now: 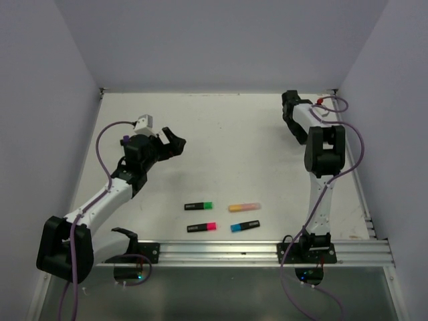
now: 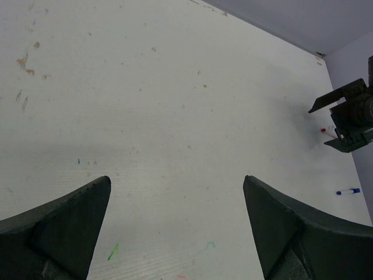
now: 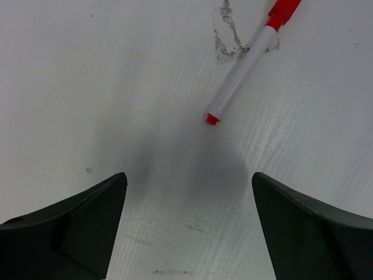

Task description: Open the pen caps

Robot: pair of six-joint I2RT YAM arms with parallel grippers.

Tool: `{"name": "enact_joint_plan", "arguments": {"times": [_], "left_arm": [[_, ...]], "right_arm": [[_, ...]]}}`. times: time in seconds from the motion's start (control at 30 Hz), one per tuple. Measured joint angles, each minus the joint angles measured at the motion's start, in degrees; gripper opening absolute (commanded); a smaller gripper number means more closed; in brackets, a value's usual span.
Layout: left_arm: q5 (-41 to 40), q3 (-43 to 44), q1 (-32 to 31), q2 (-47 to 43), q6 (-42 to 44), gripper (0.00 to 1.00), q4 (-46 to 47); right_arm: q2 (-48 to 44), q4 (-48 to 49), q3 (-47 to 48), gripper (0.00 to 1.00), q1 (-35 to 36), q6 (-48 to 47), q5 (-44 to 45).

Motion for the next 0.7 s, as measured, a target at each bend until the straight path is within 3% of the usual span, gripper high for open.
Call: {"name": "enact_joint_plan", "arguments": {"times": [0.7], "left_arm": [[2.5, -1.7, -0.1, 0.2, 0.0, 1.0, 2.1]], "right_arm": [[3.2, -2.1, 3.8, 0.91, -6.9, -2.8, 0.5]]}}
